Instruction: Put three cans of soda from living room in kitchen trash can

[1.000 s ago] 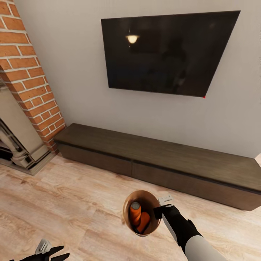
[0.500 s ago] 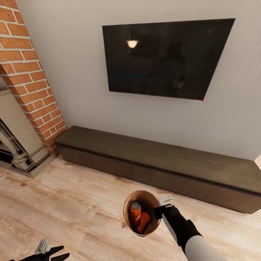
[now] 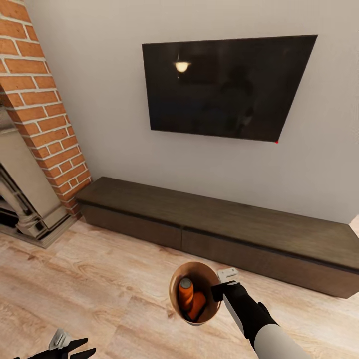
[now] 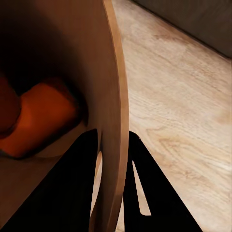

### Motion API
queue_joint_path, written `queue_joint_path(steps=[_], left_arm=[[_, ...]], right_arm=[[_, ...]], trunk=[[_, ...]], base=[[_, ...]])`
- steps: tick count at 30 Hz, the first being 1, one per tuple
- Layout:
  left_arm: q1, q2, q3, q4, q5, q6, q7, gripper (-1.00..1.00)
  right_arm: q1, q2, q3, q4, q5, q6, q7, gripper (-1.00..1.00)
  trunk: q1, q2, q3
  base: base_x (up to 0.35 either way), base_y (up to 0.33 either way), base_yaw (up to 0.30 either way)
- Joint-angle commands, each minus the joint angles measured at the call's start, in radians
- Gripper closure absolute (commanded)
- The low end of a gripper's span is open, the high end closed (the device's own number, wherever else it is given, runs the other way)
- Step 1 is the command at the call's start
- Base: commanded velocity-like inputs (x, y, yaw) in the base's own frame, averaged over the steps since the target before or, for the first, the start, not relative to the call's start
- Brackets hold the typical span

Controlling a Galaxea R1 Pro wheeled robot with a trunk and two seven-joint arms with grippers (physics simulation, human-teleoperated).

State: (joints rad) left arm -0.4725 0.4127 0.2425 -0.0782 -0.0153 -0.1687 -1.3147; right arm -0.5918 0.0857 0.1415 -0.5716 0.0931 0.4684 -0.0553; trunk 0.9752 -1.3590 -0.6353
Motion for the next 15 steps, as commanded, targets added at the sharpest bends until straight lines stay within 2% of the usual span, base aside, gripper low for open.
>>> queue_joint_path(steps=[1, 15], left_arm=[[0.0, 0.0, 0.0, 0.0, 0.0, 0.0, 0.0, -1.0], [0.0, -0.001, 0.0, 0.001, 0.0, 0.0, 0.0, -1.0]], right_arm=[[0.0, 0.0, 0.0, -0.001, -0.006, -0.001, 0.005, 1.0], [0.0, 0.0, 0.0, -0.001, -0.006, -0.001, 0.005, 1.0]], trunk=[[0.0, 0.0, 0.002], [0.0, 0.0, 0.025]], base=[[0.0, 0.0, 0.0], [0.0, 0.0, 0.0]])
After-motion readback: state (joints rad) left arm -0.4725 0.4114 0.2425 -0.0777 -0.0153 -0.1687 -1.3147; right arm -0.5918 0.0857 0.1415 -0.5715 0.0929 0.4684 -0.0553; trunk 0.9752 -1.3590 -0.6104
